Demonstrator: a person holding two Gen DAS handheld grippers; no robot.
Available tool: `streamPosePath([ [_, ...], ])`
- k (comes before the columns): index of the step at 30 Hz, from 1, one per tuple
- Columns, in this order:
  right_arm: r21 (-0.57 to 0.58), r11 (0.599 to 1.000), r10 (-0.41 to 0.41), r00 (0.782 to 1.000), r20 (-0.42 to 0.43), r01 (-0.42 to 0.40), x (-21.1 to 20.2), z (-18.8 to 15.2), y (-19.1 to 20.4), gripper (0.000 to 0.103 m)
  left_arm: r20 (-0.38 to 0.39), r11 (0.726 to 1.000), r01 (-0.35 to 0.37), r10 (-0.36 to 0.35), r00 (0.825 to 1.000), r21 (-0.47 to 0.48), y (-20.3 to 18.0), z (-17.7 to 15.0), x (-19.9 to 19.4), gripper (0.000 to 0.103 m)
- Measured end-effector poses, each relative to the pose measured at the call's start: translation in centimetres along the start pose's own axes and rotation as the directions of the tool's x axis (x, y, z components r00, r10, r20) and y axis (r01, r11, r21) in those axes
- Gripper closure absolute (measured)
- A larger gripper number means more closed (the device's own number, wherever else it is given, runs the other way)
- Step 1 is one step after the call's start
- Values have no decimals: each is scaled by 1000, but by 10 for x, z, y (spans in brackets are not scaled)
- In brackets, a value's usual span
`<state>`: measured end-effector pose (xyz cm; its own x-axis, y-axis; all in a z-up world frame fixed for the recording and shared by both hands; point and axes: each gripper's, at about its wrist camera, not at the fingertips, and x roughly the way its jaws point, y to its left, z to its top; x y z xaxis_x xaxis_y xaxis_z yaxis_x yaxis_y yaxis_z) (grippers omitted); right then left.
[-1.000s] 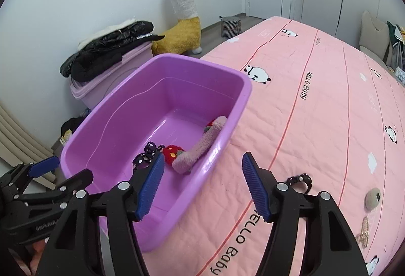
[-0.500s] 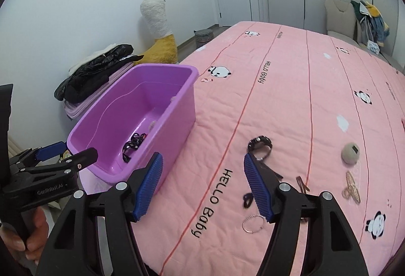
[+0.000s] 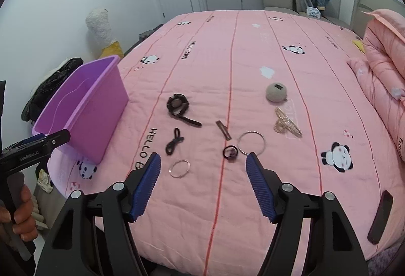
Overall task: Organize jewelry
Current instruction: 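Move both tools back over the remaining jewelry on the bedspread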
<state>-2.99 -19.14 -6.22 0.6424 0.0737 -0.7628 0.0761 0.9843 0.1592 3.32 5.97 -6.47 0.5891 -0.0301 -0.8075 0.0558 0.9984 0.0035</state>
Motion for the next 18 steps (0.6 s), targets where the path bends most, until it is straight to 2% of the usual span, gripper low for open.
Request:
streamPosePath([
  [9,92,994,-66,998,-13,67,15,-29,-68,33,-48,999,47,-46,998,22,-47,-30,39,7],
  [18,102,990,-91,995,-39,95,57,-28,-130,32,-94,1000,5,-7,996,-21,-66,-46,81,7],
])
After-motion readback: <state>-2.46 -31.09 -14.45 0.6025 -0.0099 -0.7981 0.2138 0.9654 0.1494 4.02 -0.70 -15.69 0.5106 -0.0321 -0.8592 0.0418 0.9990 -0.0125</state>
